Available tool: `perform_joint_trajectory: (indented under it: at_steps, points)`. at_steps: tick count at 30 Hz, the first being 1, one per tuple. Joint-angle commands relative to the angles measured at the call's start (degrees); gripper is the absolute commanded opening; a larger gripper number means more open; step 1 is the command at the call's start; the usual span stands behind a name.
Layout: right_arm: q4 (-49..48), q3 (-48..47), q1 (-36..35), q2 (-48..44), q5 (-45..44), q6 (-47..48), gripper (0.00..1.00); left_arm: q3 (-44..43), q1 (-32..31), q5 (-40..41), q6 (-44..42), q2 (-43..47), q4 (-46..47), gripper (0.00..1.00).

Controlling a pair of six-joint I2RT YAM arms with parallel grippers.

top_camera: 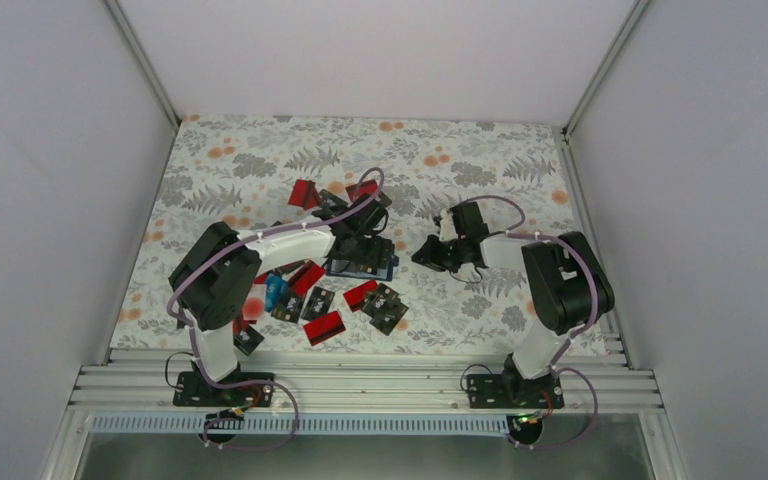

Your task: Put the credit cards into the card holder

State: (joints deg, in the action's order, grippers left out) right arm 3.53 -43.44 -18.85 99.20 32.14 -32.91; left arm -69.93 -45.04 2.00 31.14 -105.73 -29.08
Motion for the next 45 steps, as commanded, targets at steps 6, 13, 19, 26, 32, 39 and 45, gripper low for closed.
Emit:
perform_joint_trajectory:
  at_steps: [6,13,19,26,32,39,45]
  points:
    - [2.2,4.3,-2.7,-3.5,-2.1,-0.4,0.09,4.0,2.1,-11.1,-2.9,0.3,8.0,0.90]
    - [0.7,5.6,-5.8,-5.4,-1.9,-2.1,0.09,4.8,2.3,-11.9,-2.3,-0.7,8.6,0.90]
    - [-1.0,4.0,-7.5,-4.3,-2.2,-3.3,0.09,5.3,2.3,-10.8,-1.5,-1.3,7.8,0.90]
    - [-2.2,2.1,-8.2,0.1,-2.1,-4.2,0.07,5.7,2.3,-8.5,-0.7,-2.1,6.8,0.91]
    - [-3.0,1.3,-8.5,1.5,-1.7,-4.6,0.07,6.3,2.3,-10.7,-0.5,-2.5,8.3,0.93]
    - [-3.4,0.5,-8.8,2.1,-1.3,-5.1,0.06,6.2,2.2,-14.8,1.2,-1.7,10.5,0.92]
    - [-3.5,0.2,-8.9,2.4,-1.2,-5.4,0.06,5.5,1.8,-18.2,3.1,-1.9,11.4,0.90]
